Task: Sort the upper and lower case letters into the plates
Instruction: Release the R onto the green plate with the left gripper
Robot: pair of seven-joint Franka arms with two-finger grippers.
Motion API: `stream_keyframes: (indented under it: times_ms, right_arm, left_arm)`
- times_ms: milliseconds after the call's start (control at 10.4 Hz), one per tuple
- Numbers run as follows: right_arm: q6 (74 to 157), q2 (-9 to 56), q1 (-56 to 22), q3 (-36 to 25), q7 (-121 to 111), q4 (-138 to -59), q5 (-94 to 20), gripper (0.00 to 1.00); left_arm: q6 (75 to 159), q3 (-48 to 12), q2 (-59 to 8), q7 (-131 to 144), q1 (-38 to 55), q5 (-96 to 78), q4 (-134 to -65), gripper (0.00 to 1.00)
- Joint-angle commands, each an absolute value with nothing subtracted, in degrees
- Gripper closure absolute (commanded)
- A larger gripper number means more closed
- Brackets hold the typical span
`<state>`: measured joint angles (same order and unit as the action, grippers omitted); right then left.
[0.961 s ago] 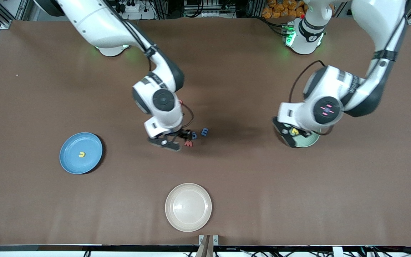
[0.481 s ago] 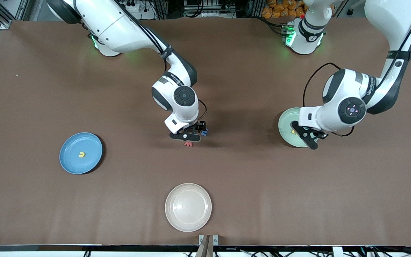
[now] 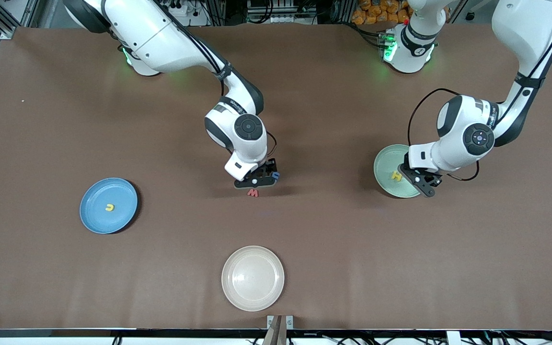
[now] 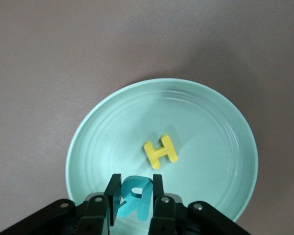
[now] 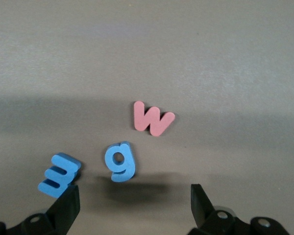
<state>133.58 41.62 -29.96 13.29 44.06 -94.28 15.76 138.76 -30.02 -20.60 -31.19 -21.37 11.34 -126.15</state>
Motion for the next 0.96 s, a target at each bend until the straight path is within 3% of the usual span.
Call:
stream_keyframes:
  times_ms: [0, 384, 577, 673, 769, 865]
  right_arm:
    - [136.83, 43.32, -30.06, 13.27, 43.07, -94.57, 16.61, 0.0]
    - [138.43, 44.47, -30.15, 13.18, 43.5, -94.57, 16.61, 0.0]
    - [138.43, 44.47, -30.15, 13.01, 43.68, -94.48, 16.61, 0.0]
    - [138.08, 44.39, -29.8, 12.92, 43.51, -94.4, 16.61, 0.0]
    - [137.9, 44.04, -29.45, 12.83, 43.33, -94.48, 16.61, 0.0]
    - [137.81, 43.77, -29.27, 12.92, 43.33, -94.31, 16.52, 0.0]
  left_arm:
    - [142.63, -28.75, -21.18, -31.03, -21.89, 9.93, -127.87, 1.0]
    - [147.13, -27.25, -23.55, -30.94, -21.53, 9.93, -128.23, 1.0]
    - [147.22, -27.07, -23.55, -30.94, -21.62, 9.93, -128.58, 0.76]
    - [147.56, -26.9, -23.29, -30.59, -21.71, 9.93, -129.19, 0.29]
    - [147.66, -26.81, -22.86, -29.11, -22.06, 9.84, -130.24, 0.18]
    - [147.66, -26.81, -22.16, -27.35, -22.06, 9.84, -130.69, 0.0]
